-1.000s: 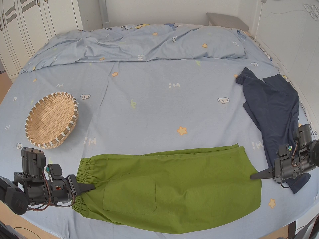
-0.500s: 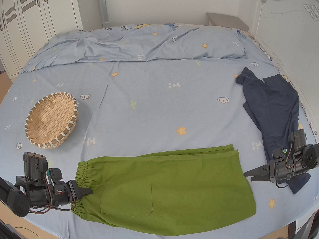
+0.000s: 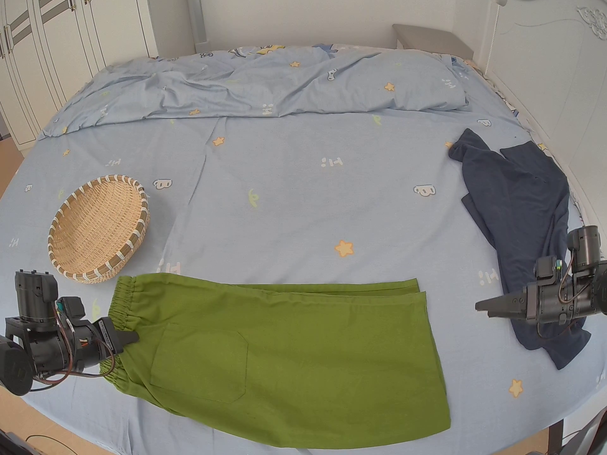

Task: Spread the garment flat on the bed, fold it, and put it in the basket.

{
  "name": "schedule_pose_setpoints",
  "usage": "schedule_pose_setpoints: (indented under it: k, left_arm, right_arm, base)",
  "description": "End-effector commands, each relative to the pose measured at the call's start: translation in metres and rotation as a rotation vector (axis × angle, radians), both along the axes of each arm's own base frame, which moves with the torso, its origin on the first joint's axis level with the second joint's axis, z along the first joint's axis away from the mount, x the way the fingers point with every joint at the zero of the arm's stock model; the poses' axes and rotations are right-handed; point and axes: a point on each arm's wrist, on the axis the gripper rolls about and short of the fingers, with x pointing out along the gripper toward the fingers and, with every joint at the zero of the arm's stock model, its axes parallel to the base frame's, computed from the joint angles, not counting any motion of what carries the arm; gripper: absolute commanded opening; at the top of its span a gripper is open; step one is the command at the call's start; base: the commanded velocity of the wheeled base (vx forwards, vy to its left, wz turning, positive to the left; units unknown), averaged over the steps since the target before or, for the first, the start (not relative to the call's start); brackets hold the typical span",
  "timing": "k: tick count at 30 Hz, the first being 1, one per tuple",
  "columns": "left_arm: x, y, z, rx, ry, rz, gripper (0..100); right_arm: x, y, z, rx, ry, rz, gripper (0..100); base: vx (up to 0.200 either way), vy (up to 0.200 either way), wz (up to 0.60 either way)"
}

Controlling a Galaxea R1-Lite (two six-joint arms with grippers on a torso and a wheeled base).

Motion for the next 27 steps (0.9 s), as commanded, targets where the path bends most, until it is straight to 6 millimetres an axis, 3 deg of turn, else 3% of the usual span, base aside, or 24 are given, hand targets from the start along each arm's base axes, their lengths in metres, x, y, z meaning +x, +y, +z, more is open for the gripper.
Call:
schedule_pose_setpoints:
  k: [1, 10, 11, 13, 14, 18, 27]
  left_arm:
    - [0.0, 0.009, 0.025, 0.023, -0.101, 0.04, 0]
    - [0.002, -0.013, 0.062, 0.047, -0.096, -0.042, 0]
    - [0.001, -0.025, 0.075, 0.069, -0.086, -0.077, 0]
    - [0.0, -0.029, 0.079, 0.075, -0.08, -0.089, 0]
    - [0.0, -0.046, 0.093, 0.096, -0.067, -0.144, 0]
    - [-0.003, -0.072, 0.112, 0.118, -0.1, -0.221, 0]
    - [-0.001, -0.124, 0.118, 0.128, -0.121, -0.384, 0]
  right_arm:
    - [-0.003, 0.011, 0.038, 0.004, -0.133, 0.019, 100]
    - [0.002, 0.016, 0.051, 0.025, -0.155, 0.024, 100]
    - [0.002, 0.016, 0.051, 0.025, -0.154, 0.026, 100]
    - [0.002, 0.016, 0.051, 0.025, -0.154, 0.026, 100]
    - [0.002, 0.016, 0.052, 0.024, -0.157, 0.025, 100]
    - [-0.003, 0.016, 0.058, 0.027, -0.173, 0.019, 100]
    - [-0.013, 0.02, 0.069, 0.04, -0.201, 0.023, 100]
  base:
    - [0.0, 0.0, 0.0]
    - [0.0, 0.0, 0.0]
    - [0.0, 0.0, 0.0]
    - [0.0, 0.0, 0.0]
    - [0.0, 0.0, 0.0]
    - [0.0, 0.0, 0.0]
    - [0.0, 0.0, 0.0]
